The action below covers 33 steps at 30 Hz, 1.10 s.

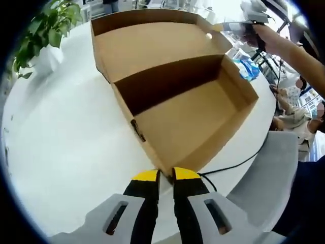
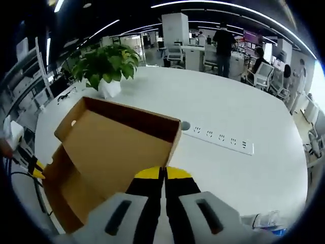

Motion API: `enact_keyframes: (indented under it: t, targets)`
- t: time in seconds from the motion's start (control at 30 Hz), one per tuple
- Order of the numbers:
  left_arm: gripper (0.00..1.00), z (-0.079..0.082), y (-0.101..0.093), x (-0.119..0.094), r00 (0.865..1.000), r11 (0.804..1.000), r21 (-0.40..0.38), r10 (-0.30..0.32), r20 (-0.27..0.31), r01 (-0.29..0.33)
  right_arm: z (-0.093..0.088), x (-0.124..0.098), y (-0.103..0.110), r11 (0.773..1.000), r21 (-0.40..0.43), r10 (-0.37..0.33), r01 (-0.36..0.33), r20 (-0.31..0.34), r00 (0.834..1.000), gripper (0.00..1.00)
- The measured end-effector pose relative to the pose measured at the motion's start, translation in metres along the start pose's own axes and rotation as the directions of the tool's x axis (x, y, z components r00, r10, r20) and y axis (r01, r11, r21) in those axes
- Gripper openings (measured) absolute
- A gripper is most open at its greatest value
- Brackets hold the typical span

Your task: Operate the shoe box by opening the lid, removing the specified soft item, and placing it in the target area until the item is outside and the box remains undamaged.

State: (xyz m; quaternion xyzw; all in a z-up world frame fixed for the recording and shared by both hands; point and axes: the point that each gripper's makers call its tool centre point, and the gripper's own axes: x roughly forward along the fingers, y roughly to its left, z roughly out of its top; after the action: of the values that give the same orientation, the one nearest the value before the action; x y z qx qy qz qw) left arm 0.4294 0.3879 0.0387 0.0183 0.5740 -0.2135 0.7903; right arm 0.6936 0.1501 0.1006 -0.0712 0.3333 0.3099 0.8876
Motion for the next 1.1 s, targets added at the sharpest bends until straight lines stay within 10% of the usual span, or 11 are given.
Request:
enact_keyframes:
  t: [0.5, 1.1]
  targets:
    - [0.06, 0.001, 0.003, 0.002, 1.0, 0.999, -0.028, 0.024, 0.021, -0.023, 0.013, -0.037, 0.019, 0.996, -0.085, 0.015, 0.002, 0.195, 0.981, 0.0]
    - [0.05, 0.0, 0.0, 0.001, 0.998, 0.998, -0.037, 0.053, 0.043, -0.052, 0.003, -0.068, 0.034, 0.991, -0.13, 0.015, 0.012, 0.212, 0.977, 0.0]
